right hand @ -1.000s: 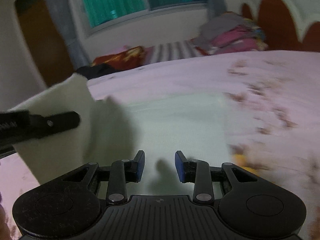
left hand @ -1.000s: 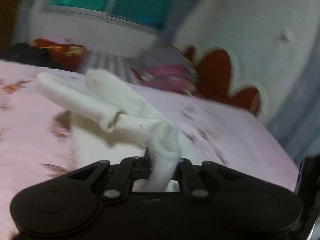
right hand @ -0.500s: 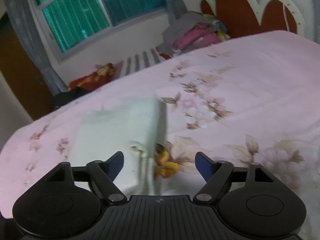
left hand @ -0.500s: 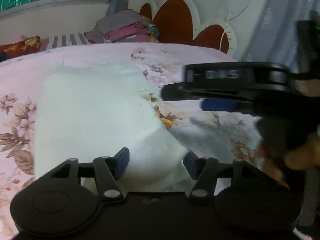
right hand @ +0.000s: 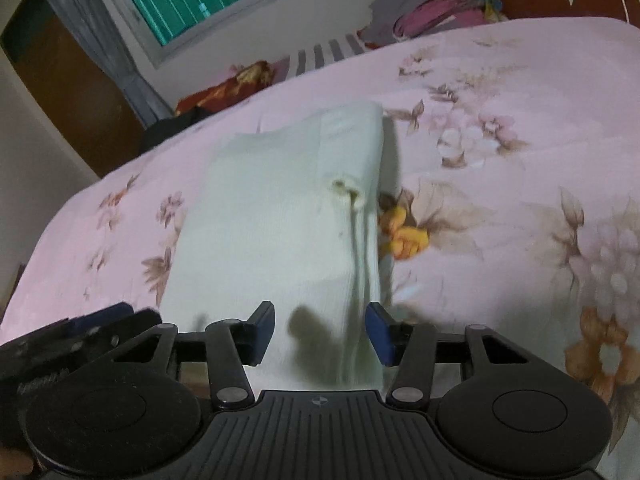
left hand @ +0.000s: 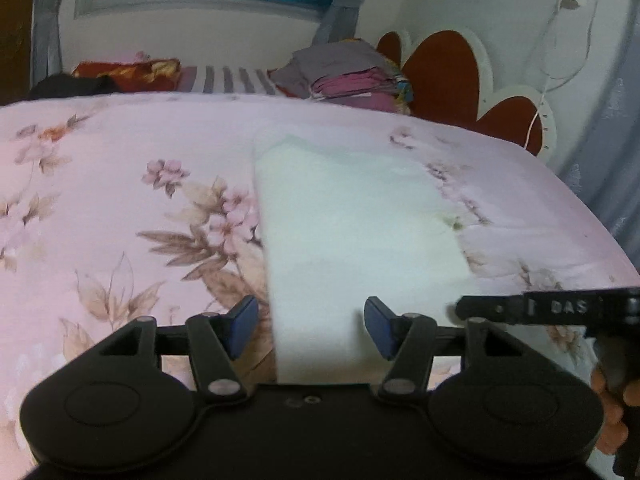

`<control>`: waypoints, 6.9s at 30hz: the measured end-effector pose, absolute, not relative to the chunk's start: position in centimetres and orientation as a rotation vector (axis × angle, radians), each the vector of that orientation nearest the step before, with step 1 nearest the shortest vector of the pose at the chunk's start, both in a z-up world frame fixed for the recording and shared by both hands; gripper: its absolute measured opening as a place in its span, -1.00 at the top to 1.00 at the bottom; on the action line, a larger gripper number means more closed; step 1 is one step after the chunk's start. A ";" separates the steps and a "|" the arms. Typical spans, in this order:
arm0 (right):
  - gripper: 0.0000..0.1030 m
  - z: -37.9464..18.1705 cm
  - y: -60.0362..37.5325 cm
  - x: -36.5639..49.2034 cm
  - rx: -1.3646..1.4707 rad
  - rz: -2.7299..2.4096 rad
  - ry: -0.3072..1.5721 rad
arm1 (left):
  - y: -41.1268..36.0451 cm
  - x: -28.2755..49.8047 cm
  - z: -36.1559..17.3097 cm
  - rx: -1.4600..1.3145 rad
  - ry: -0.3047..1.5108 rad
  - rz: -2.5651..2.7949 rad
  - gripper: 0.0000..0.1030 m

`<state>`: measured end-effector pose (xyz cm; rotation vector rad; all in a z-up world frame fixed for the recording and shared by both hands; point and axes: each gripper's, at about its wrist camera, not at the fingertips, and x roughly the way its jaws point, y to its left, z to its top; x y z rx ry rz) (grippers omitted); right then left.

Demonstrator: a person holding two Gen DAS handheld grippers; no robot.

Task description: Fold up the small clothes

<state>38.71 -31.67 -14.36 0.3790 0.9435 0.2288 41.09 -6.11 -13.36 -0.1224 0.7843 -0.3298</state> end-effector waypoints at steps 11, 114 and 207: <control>0.52 -15.1 -31.2 37.5 0.364 0.217 0.982 | -6.3 41.1 -16.0 -0.169 0.851 -0.327 -0.09; 0.33 -14.5 -30.4 54.7 0.191 0.029 0.769 | -8.3 57.1 -14.3 -0.181 0.827 -0.227 -0.07; 0.06 -17.7 -32.6 50.2 0.473 0.267 0.920 | -6.9 53.0 -16.7 -0.402 0.908 -0.370 0.18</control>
